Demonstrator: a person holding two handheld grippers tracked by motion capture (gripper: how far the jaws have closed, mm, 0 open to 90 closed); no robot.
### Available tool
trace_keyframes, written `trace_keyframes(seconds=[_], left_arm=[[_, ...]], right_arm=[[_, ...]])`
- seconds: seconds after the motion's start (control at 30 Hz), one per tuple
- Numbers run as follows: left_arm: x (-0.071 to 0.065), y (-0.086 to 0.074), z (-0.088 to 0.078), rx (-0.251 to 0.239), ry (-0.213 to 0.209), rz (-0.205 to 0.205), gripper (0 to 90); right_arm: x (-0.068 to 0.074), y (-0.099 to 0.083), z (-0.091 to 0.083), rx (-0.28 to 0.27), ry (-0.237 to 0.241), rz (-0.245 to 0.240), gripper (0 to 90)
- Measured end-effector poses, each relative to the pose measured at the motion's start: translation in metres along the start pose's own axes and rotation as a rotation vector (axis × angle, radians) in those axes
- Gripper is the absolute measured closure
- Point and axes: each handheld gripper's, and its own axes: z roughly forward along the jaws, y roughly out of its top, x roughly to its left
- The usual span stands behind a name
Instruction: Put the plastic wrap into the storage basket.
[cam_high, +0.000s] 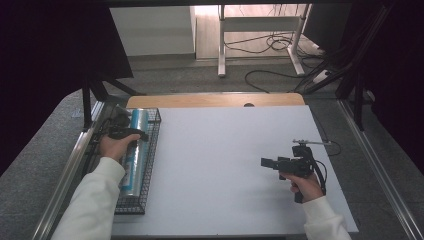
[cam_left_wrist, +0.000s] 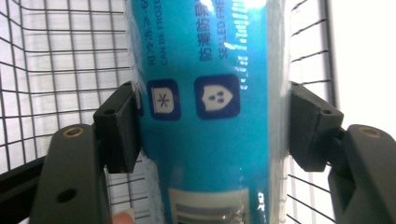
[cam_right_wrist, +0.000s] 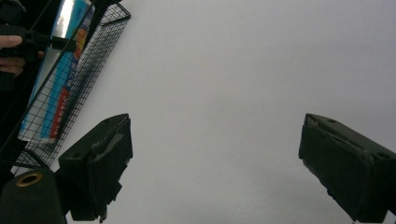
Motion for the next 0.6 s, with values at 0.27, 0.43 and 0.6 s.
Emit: trace_keyframes(seconds=[0.27, 0.43, 0.6], left_arm=[[-0.002, -0.005, -0.01, -0.043, 0.001, 0.024, 13.5], [-0.004, -0.017, -0.024, -0.113, 0.021, 0.058, 10.6], [-0.014, -0.036, -0.049, -0.225, -0.038, 0.139, 12.5]], right_arm=[[-0.001, -0.001, 0.001, 0.003, -0.003, -0.002, 10.1], [0.0, -0.001, 0.001, 0.003, -0.011, -0.012, 10.0], [0.001, -0.003, 0.002, 0.004, -0.031, -0.059, 10.0]])
